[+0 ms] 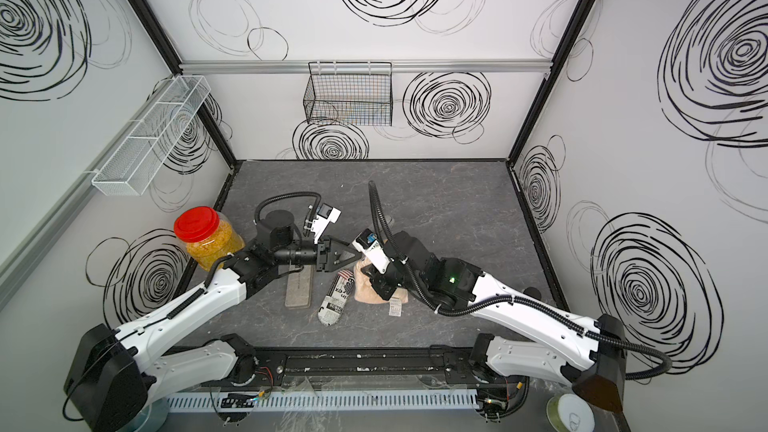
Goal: Wipe the eyeglass case
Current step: Wipe the dirt from the eyeglass case.
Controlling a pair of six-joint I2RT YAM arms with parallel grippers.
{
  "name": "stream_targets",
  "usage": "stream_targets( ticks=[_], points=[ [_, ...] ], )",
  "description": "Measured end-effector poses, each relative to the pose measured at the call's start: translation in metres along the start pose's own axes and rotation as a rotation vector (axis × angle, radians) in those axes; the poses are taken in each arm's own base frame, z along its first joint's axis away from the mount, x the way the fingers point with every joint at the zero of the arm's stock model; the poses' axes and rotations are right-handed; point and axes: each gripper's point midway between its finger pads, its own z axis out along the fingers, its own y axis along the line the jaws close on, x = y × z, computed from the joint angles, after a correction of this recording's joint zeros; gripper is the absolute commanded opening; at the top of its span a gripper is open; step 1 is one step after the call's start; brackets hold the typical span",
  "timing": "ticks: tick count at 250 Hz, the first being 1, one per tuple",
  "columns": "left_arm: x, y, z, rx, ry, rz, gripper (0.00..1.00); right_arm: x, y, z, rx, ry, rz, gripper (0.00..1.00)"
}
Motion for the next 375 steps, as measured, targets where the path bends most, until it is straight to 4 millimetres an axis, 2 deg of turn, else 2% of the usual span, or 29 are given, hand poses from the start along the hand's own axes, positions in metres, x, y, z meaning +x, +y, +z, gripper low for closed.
stream_targets(
  ticks=[13,37,69,85,94,105,122,172,197,214,230,261,286,314,342,375],
  points=[
    [0.000,0.001,0.000,-0.002,0.001,-0.002,0.55,0.001,-0.004,0.001,0.024,0.004,0.000,0.00],
    [0.000,0.003,0.001,-0.007,0.000,-0.003,0.55,0.002,-0.024,0.001,0.130,0.007,0.011,0.00],
    [0.000,0.002,0.001,-0.006,0.002,0.005,0.55,0.001,-0.082,-0.013,0.333,-0.015,0.113,0.00],
    [0.002,0.002,0.001,-0.005,0.010,0.003,0.55,-0.001,-0.104,-0.025,0.398,-0.047,0.152,0.01],
    [0.003,0.002,0.000,-0.003,0.015,0.002,0.55,-0.003,-0.109,-0.032,0.415,-0.065,0.162,0.01],
    [0.004,0.002,0.000,0.000,0.020,0.002,0.55,-0.006,-0.107,-0.037,0.404,-0.083,0.158,0.01],
    [0.005,0.001,0.000,0.006,0.024,0.006,0.55,-0.011,-0.092,-0.036,0.341,-0.101,0.134,0.02],
    [0.005,0.000,0.000,0.008,0.026,0.006,0.55,0.004,-0.024,-0.009,0.085,-0.037,0.036,0.02],
    [0.006,0.000,0.000,0.007,0.029,0.002,0.55,0.008,-0.008,-0.001,0.021,-0.012,0.021,0.01],
    [0.006,0.001,0.000,0.006,0.030,0.001,0.55,0.009,-0.013,0.000,0.046,-0.010,0.028,0.00],
    [0.006,0.001,0.000,0.006,0.030,0.004,0.55,0.008,-0.026,-0.001,0.114,-0.016,0.048,0.00],
    [0.006,-0.002,-0.001,0.011,0.028,0.012,0.55,0.006,-0.076,-0.013,0.305,-0.044,0.141,0.01],
    [0.007,-0.008,-0.002,0.030,0.035,0.024,0.55,-0.005,-0.117,-0.039,0.396,-0.136,0.259,0.01],
    [0.017,-0.008,-0.002,0.037,0.071,0.031,0.56,-0.023,-0.144,-0.076,0.404,-0.296,0.373,0.01],
    [0.027,-0.010,0.000,0.046,0.108,0.030,0.56,-0.038,-0.146,-0.103,0.316,-0.425,0.424,0.02],
    [0.031,-0.017,0.003,0.075,0.128,0.039,0.55,-0.058,-0.121,-0.114,0.096,-0.513,0.428,0.04]
  ],
)
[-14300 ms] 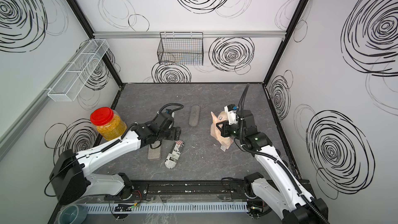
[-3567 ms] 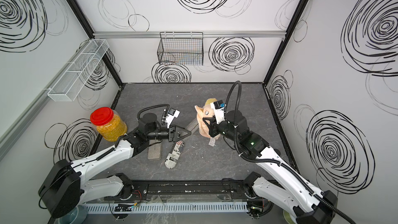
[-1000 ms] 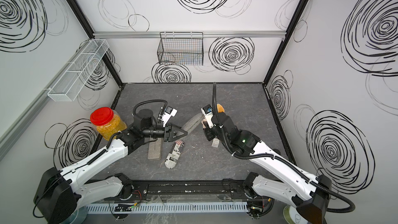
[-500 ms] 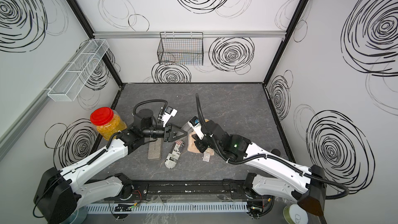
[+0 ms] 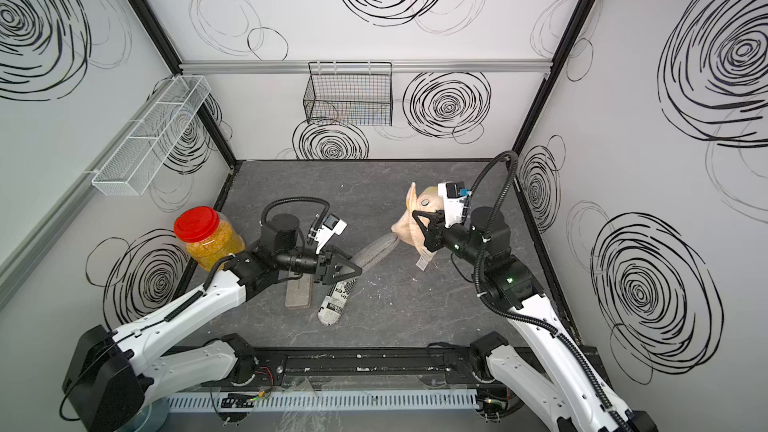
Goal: Wipe the eyeglass case
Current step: Wipe the dirt from the eyeglass case.
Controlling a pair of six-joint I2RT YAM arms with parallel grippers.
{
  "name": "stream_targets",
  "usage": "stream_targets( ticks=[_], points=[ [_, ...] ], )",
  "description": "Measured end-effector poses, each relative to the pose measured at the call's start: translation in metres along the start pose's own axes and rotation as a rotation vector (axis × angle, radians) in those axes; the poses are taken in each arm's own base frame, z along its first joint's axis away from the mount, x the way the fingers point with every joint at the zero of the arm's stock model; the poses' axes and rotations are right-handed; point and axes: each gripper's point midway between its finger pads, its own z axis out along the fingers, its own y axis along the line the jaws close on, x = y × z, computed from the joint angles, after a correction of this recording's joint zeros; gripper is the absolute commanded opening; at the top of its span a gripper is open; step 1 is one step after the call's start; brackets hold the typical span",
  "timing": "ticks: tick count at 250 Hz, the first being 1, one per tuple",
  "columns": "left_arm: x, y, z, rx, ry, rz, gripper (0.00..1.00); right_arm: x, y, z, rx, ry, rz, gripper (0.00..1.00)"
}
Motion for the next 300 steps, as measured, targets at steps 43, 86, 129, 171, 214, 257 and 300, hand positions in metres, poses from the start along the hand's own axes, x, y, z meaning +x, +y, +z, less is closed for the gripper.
stream_targets(
  ticks=[43,86,129,171,214,257,300],
  points=[
    [0.001,-0.008,0.003,0.033,0.008,0.016,0.55,0.015,0.030,0.003,-0.216,0.059,0.069,0.03],
    [0.001,-0.009,0.004,0.038,0.009,0.018,0.56,0.042,0.000,0.023,-0.108,0.149,0.143,0.00],
    [0.001,-0.009,0.003,0.041,0.010,0.019,0.55,0.068,-0.035,0.030,0.043,0.232,0.210,0.01],
    [0.001,-0.010,0.004,0.044,0.011,0.020,0.55,0.040,-0.005,0.014,-0.079,0.140,0.189,0.01],
    [0.001,-0.010,0.005,0.051,0.017,0.018,0.55,0.004,0.037,-0.013,-0.243,0.008,0.131,0.03],
    [-0.001,-0.010,0.008,0.054,0.023,0.018,0.56,0.008,0.042,-0.009,-0.299,0.019,0.157,0.02],
    [-0.002,-0.013,0.010,0.061,0.027,0.025,0.56,0.043,-0.004,0.022,-0.126,0.135,0.243,0.01]
  ],
)
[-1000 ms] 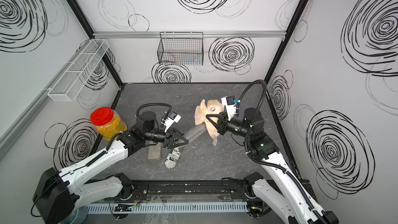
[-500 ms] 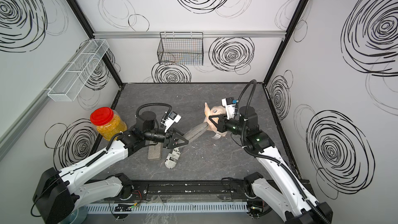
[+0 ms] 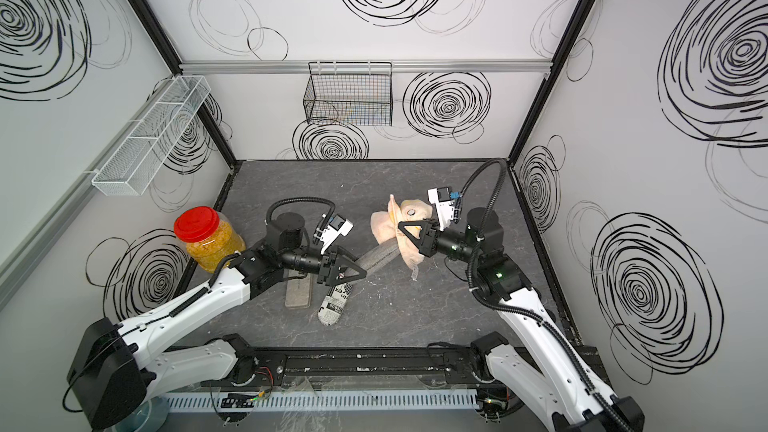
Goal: Wipe the eyeglass case
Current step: Wipe the dirt from the eyeglass case.
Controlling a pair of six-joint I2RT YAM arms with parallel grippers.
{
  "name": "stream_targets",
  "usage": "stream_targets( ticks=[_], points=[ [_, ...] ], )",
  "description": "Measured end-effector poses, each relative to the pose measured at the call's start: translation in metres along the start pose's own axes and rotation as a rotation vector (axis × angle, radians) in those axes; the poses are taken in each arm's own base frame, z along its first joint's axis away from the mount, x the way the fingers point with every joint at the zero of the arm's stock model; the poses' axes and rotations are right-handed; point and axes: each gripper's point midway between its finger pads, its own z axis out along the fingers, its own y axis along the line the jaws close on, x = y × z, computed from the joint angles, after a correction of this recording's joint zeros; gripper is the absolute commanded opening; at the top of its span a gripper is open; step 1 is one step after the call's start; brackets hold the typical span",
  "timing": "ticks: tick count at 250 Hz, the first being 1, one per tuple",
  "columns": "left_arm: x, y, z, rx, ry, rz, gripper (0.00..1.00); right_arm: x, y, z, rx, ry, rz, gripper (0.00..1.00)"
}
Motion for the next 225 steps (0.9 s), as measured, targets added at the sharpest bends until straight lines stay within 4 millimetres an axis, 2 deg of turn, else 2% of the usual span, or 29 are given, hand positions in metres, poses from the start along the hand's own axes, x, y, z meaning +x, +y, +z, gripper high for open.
stream_targets(
  ticks=[27,50,75,129,143,157,185,225],
  points=[
    [0.001,0.000,0.000,0.000,0.002,0.003,0.56,0.014,-0.038,0.004,0.151,0.045,0.061,0.01],
    [0.000,-0.001,0.000,0.000,0.003,0.007,0.56,0.013,-0.048,-0.003,0.199,0.036,0.070,0.02],
    [0.001,-0.001,0.000,-0.001,0.004,0.011,0.56,0.000,-0.032,-0.013,0.145,-0.012,0.037,0.02],
    [0.001,0.000,0.001,-0.004,0.007,0.016,0.55,-0.025,0.037,-0.033,-0.111,-0.097,-0.042,0.03],
    [0.001,0.000,0.001,-0.007,0.005,0.017,0.55,-0.026,0.046,-0.035,-0.162,-0.099,-0.042,0.03],
    [0.000,0.001,0.001,-0.013,0.002,0.018,0.55,-0.024,0.047,-0.033,-0.179,-0.087,-0.032,0.03],
    [0.000,0.002,0.001,-0.020,-0.002,0.019,0.55,-0.014,0.026,-0.024,-0.108,-0.051,0.018,0.03],
    [-0.002,0.002,0.001,-0.055,0.009,0.046,0.55,0.007,-0.035,-0.009,0.132,0.020,0.122,0.02]
  ],
)
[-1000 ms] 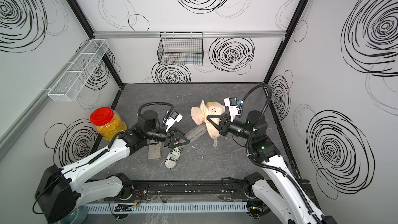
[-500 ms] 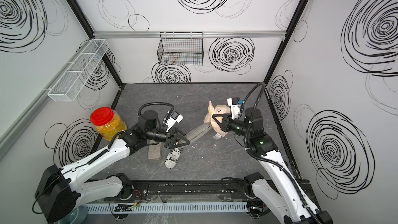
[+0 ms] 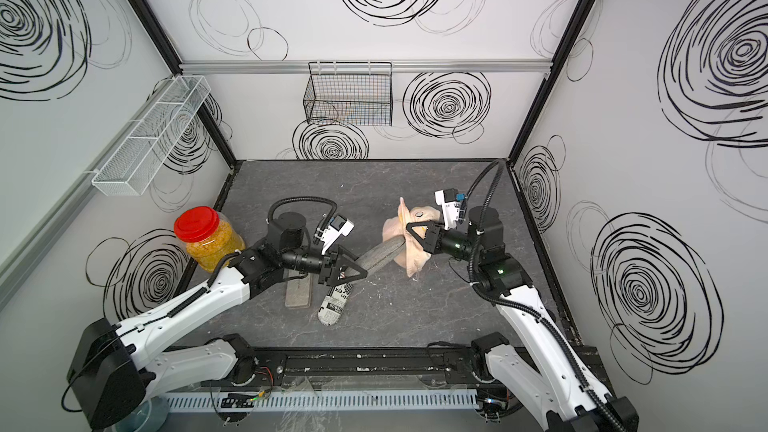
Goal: Wipe the eyeglass case
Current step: Wipe the dirt from the eyeglass case.
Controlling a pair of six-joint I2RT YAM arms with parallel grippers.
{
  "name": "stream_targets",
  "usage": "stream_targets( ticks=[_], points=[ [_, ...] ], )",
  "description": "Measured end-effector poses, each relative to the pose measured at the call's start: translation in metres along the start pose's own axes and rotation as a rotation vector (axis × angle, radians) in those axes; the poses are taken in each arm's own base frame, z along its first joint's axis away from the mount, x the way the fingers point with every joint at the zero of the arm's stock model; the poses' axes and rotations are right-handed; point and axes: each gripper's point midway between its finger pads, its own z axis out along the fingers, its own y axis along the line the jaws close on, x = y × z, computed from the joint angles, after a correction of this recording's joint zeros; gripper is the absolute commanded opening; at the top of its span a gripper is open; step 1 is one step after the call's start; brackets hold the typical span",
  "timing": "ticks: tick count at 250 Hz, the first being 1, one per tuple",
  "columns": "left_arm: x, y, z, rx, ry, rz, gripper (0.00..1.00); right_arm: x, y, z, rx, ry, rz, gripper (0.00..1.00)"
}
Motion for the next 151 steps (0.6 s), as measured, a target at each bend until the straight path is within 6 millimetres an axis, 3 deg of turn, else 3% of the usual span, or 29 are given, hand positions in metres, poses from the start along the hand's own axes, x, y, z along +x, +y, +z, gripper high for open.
stream_targets(
  ticks=[32,64,109,151],
  points=[
    [-0.004,-0.007,0.004,-0.050,0.022,0.075,0.55,-0.002,-0.034,0.001,0.174,0.009,0.041,0.02],
    [0.001,-0.009,0.013,-0.155,0.053,0.175,0.56,-0.035,-0.042,-0.016,0.288,-0.060,0.011,0.03],
    [0.013,-0.009,0.017,-0.407,0.095,0.386,0.55,-0.083,-0.007,-0.034,0.207,-0.121,-0.089,0.04],
    [0.017,-0.009,0.008,-0.637,0.110,0.598,0.55,-0.075,0.035,-0.019,-0.044,0.001,-0.145,0.05]
  ],
)
